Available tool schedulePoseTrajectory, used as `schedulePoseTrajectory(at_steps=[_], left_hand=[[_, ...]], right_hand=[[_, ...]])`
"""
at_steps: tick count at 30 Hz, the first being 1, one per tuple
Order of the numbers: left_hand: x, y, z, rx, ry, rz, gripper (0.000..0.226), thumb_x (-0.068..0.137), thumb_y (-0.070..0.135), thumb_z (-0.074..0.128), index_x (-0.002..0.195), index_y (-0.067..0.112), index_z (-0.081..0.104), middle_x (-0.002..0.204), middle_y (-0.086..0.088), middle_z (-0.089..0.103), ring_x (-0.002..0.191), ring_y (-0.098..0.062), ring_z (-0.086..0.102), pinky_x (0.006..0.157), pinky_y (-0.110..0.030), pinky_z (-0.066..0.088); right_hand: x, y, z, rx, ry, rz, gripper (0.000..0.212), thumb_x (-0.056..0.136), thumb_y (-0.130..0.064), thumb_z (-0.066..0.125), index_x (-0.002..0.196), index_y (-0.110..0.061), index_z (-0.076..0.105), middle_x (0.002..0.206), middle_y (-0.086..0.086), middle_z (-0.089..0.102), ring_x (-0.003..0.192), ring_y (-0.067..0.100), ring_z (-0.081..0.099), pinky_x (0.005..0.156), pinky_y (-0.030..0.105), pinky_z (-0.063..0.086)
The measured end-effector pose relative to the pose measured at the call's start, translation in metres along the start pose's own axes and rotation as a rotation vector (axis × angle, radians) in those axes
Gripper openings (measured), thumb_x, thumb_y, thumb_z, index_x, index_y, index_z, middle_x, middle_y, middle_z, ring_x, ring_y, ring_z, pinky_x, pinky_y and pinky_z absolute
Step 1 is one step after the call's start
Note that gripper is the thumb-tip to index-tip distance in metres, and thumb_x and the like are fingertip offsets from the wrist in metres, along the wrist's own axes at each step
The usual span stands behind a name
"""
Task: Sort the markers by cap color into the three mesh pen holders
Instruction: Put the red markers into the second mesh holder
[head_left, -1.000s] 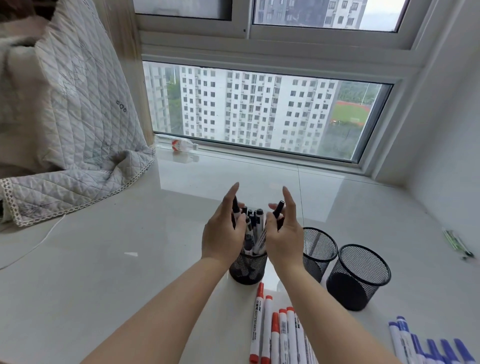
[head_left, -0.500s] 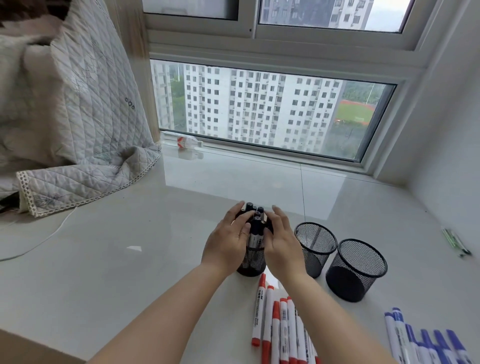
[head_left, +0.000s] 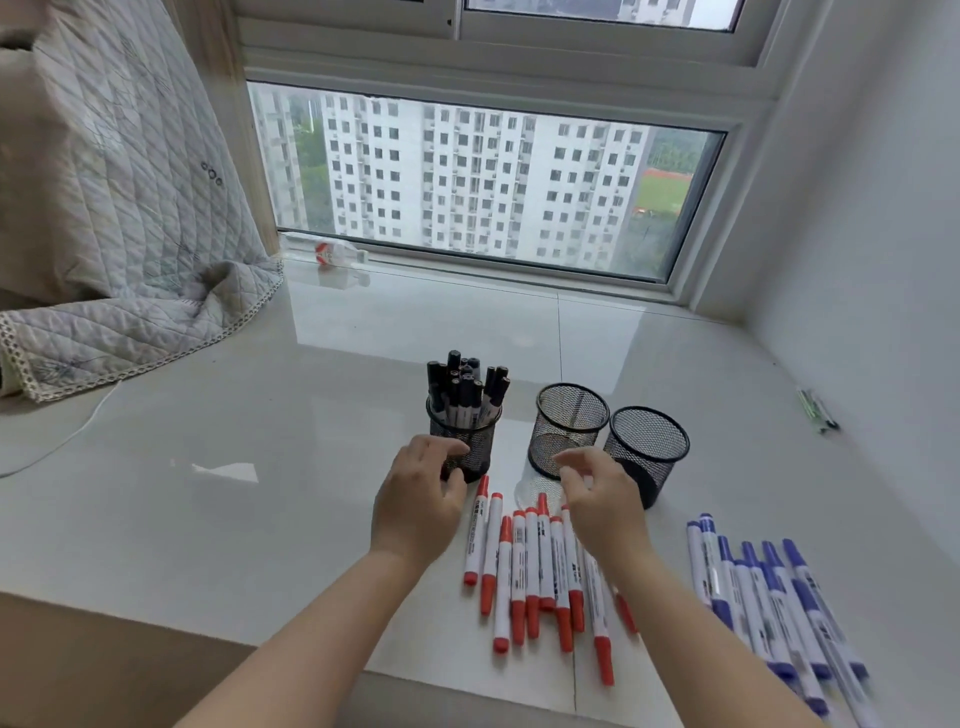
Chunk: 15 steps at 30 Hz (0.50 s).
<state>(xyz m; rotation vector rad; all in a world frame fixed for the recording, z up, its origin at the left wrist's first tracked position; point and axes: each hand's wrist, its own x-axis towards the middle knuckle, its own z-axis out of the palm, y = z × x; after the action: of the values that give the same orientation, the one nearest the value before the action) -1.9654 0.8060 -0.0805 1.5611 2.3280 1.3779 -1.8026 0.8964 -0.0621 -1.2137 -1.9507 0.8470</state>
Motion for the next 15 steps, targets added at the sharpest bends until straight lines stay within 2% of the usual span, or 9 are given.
schedulePoseTrajectory(at_steps=[4,8,12,15], left_hand=[[-0.017,0.001,0.016,0.059,-0.189,-0.125,0.026,0.089,0.02,0.051,0.114,0.019,0.058,0.112,0.0,0.058,0.099,-0.018,0.056,0.083,-0.032,0.048],[-0.022,0.006,0.033,0.12,-0.328,-0.233,0.034,0.09,0.031,0.05,0.122,0.019,0.051,0.123,-0.005,0.051,0.107,-0.022,0.052,0.088,-0.032,0.044],[-0.016,0.01,0.048,0.18,-0.404,-0.339,0.053,0.089,0.042,0.05,0.134,0.017,0.037,0.135,-0.01,0.039,0.121,-0.029,0.043,0.098,-0.035,0.037],[-0.012,0.009,0.055,0.249,-0.43,-0.414,0.064,0.088,0.048,0.049,0.139,0.013,0.03,0.14,-0.015,0.035,0.129,-0.032,0.035,0.105,-0.04,0.031]], right_hand=[[-0.019,0.023,-0.012,-0.07,-0.013,0.095,0.016,0.088,-0.013,0.051,0.096,-0.016,0.066,0.094,0.0,0.064,0.095,0.017,0.057,0.082,0.031,0.045],[-0.034,0.042,-0.015,-0.162,0.051,0.205,0.014,0.089,-0.021,0.053,0.099,-0.016,0.063,0.1,0.003,0.059,0.095,0.021,0.056,0.077,0.029,0.043],[-0.044,0.054,-0.013,-0.43,0.043,0.241,0.031,0.089,-0.033,0.051,0.117,-0.02,0.056,0.117,0.003,0.053,0.111,0.023,0.045,0.092,0.032,0.036],[-0.05,0.057,-0.014,-0.589,0.031,0.261,0.047,0.088,-0.045,0.047,0.124,-0.015,0.048,0.125,0.007,0.047,0.116,0.025,0.039,0.095,0.035,0.036]])
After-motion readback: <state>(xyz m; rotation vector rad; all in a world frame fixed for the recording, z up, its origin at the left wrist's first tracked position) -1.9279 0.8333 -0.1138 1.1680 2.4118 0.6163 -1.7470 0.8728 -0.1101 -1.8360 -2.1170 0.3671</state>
